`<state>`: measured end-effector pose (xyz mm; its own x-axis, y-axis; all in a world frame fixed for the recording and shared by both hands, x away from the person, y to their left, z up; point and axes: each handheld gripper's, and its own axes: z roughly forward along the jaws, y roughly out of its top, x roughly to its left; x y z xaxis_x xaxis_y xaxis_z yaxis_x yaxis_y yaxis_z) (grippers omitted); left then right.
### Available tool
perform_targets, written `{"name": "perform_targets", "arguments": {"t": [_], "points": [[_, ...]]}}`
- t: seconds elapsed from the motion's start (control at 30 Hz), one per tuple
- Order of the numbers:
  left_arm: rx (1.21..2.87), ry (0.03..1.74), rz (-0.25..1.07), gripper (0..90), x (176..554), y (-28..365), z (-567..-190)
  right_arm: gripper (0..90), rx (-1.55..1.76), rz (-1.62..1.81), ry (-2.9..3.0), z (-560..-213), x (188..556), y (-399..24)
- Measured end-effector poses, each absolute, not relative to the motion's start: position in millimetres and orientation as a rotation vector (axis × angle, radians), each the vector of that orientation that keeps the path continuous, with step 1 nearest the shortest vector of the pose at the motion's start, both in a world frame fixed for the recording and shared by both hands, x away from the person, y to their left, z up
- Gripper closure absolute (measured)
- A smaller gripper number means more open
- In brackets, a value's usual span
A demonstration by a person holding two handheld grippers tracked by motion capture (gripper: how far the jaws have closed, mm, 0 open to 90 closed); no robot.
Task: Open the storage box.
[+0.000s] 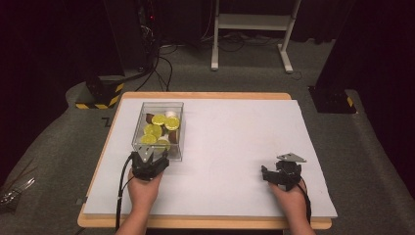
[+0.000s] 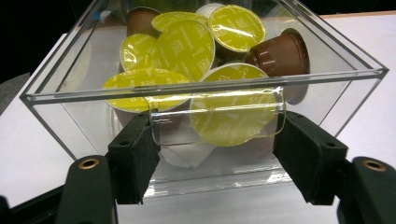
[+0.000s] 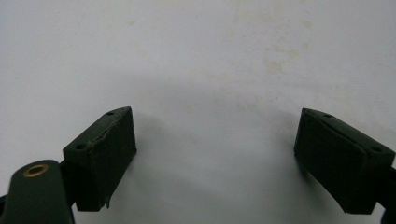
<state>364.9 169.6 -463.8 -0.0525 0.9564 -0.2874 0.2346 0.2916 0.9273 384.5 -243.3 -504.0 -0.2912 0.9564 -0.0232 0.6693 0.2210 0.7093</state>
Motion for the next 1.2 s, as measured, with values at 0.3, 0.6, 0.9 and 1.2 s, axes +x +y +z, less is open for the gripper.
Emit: {"name": "perform_targets", "arguments": {"t": [0.3,0.6,0.9,1.2], "points": [[1.146,1.517,0.875,32.5,360,170,-464,12.9,1.499,0.828,2.040,-504,384,-243],[1.153,1.519,0.872,32.6,358,170,-464,12.9,1.499,0.829,2.040,-504,384,-243],[1.142,1.518,0.866,32.6,354,170,-464,13.0,1.499,0.828,2.039,-504,384,-243],[1.141,1.513,0.862,32.6,351,171,-464,12.9,1.499,0.828,2.040,-504,384,-243]]}}
